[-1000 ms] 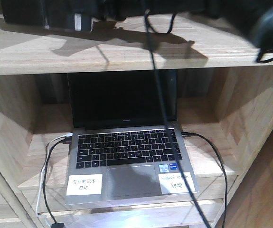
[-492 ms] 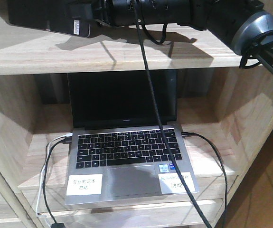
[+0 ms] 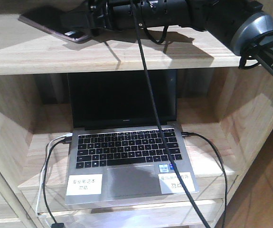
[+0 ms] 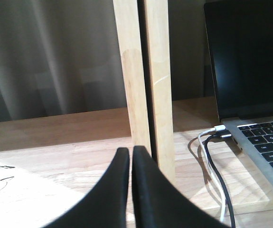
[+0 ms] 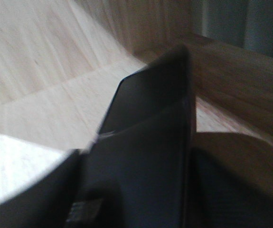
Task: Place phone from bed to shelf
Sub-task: 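Lower the phone onto the upper shelf and open the right gripper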
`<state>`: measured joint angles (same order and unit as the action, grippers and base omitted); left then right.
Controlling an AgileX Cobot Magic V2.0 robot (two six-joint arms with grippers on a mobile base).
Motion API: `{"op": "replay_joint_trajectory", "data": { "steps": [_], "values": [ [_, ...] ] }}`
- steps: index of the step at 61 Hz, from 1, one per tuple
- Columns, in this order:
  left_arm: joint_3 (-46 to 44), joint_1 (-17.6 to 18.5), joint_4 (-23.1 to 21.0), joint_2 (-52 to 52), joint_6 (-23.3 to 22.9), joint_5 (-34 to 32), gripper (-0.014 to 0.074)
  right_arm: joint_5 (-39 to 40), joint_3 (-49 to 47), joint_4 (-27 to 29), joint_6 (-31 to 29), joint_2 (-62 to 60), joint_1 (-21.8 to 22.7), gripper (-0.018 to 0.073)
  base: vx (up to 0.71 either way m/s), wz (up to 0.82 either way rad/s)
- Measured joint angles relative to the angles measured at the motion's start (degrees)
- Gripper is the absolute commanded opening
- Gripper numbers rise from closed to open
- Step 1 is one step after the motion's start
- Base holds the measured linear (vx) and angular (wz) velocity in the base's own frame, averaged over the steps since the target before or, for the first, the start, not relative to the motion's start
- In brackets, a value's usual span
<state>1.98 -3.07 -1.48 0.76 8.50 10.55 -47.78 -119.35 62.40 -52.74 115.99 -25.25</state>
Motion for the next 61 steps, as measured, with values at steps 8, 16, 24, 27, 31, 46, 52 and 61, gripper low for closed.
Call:
{"op": "replay_joint_trajectory", "data": {
  "steps": [8, 16, 24, 27, 31, 46, 52, 61],
  "values": [
    [0.00, 0.00, 0.00, 0.00, 0.00, 0.00, 0.0001, 0.29, 0.00, -0.52, 0.18, 0.00, 0.00, 0.0642, 0.00, 0.00],
    [0.00, 0.00, 0.00, 0.00, 0.00, 0.00, 0.0001, 0.45, 0.00, -0.52, 0.76, 0.00, 0.00, 0.0603, 0.00, 0.00],
    [0.00, 0.00, 0.00, 0.00, 0.00, 0.00, 0.0001, 0.46, 0.06, -1.00, 1.22, -0.23, 0.00, 0.0560, 0.00, 0.00],
    [0.00, 0.00, 0.00, 0.00, 0.00, 0.00, 0.0001, 0.46, 0.06, -1.22, 1.22, -0.62, 0.00, 0.0549, 0.00, 0.00],
    [0.00, 0.00, 0.00, 0.00, 0.00, 0.00, 0.0001, 0.46, 0.06, -1.68, 1.26, -1.33, 0.00, 0.0536, 0.00, 0.00],
    [0.00, 0.00, 0.00, 0.00, 0.00, 0.00, 0.0001, -0.87, 0.06, -3.03, 2.50, -6.24, 0.20, 0.0438, 0.00, 0.00],
    [0.00, 0.00, 0.00, 0.00, 0.00, 0.00, 0.0001, -2.34, 0.06, -3.10, 3.31, -8.23, 0.60, 0.0368, 0.00, 0.00],
    [0.00, 0.00, 0.00, 0.00, 0.00, 0.00, 0.0001, -4.42, 0.06, -4.39, 4.72, -10.57, 1.54, 0.0239, 0.00, 0.00]
  ]
}}
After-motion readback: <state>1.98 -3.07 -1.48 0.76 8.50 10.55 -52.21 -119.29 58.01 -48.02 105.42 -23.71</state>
